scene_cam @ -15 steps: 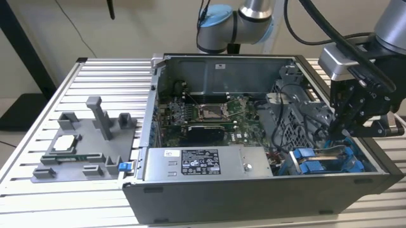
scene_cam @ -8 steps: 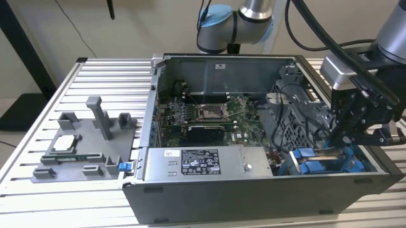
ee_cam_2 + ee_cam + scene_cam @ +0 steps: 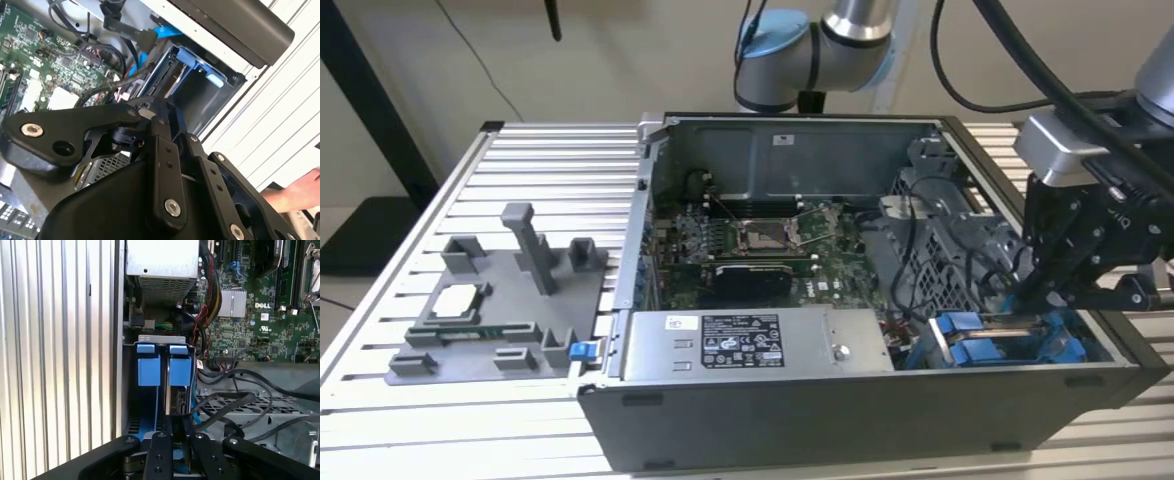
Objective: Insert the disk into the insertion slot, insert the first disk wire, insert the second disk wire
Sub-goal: 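Insert the first disk wire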
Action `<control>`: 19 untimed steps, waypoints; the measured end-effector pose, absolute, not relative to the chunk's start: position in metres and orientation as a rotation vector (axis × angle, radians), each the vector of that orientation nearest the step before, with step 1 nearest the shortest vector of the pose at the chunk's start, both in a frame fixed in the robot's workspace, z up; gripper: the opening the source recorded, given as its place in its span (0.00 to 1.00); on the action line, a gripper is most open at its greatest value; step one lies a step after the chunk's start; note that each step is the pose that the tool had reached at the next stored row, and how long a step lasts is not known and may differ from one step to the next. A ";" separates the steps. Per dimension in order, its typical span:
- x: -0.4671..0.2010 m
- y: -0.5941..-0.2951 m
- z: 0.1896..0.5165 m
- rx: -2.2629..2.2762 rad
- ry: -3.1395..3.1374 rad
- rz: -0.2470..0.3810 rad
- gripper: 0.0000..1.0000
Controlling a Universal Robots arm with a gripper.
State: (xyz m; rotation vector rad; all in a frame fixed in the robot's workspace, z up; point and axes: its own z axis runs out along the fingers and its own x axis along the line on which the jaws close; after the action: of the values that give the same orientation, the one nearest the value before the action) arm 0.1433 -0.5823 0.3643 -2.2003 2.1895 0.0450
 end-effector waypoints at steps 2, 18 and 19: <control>0.148 -0.582 0.364 -2.210 2.200 0.059 0.00; 0.180 -0.582 0.362 -2.250 2.243 0.136 0.00; 0.180 -0.582 0.362 -2.250 2.243 0.136 0.00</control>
State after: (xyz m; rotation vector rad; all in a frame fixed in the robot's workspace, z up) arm 0.1799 -0.5823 0.3623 -2.2498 2.2432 0.1363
